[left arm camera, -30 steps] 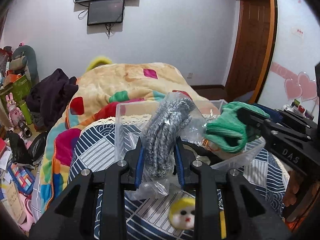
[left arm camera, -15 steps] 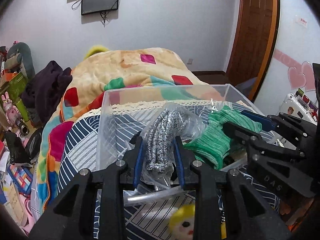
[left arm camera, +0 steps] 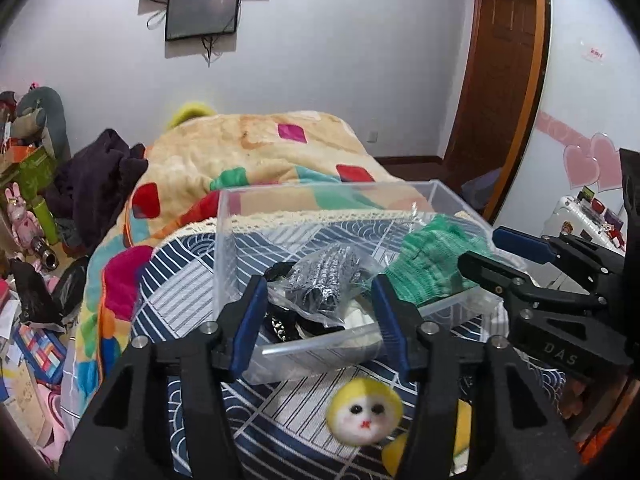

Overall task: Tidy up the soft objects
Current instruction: 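Grasp the yellow sponge with the left tool while the right tool grasps the floral cloth, then place the sponge and floral cloth into the clear box and release both, then grasp the yellow plush ball with the left tool while the right tool grasps the beaded chain, then lower the plush ball and beaded chain into the clear box and open both tools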

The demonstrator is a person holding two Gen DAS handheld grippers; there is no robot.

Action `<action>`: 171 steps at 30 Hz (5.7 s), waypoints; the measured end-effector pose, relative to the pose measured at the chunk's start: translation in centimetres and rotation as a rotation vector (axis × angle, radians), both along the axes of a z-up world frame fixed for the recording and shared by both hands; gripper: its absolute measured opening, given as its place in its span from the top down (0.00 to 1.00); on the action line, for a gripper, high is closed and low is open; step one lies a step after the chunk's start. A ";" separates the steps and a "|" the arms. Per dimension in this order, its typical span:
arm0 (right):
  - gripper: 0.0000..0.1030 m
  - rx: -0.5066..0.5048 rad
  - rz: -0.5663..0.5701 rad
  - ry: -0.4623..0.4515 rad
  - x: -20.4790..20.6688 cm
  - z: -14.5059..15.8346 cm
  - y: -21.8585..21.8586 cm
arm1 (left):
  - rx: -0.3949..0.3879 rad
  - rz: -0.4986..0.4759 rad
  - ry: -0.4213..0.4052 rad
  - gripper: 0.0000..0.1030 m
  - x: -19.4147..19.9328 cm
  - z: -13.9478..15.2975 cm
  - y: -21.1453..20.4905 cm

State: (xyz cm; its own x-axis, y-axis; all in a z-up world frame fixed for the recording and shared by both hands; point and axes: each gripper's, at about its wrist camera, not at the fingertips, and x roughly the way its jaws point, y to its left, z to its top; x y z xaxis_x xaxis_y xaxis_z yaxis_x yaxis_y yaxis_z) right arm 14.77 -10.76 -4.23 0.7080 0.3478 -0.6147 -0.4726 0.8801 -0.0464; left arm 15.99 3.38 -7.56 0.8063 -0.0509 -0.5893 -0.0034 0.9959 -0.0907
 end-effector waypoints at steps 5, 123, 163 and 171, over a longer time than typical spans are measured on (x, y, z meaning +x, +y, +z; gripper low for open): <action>0.39 0.036 -0.012 -0.046 -1.6 1.3 -1.2 | 0.000 -0.006 -0.050 0.32 -2.4 1.6 -0.2; 0.45 0.026 -0.109 -0.110 -3.6 0.8 -3.0 | 0.016 0.021 -0.067 0.23 -3.4 0.4 -0.2; 0.92 0.051 0.128 0.174 -4.5 -6.7 2.1 | -0.132 -0.102 0.105 0.63 -4.5 -6.3 -2.5; 0.93 0.078 0.103 0.095 -5.0 -5.1 1.0 | -0.124 -0.052 0.052 0.63 -5.4 -4.6 -1.2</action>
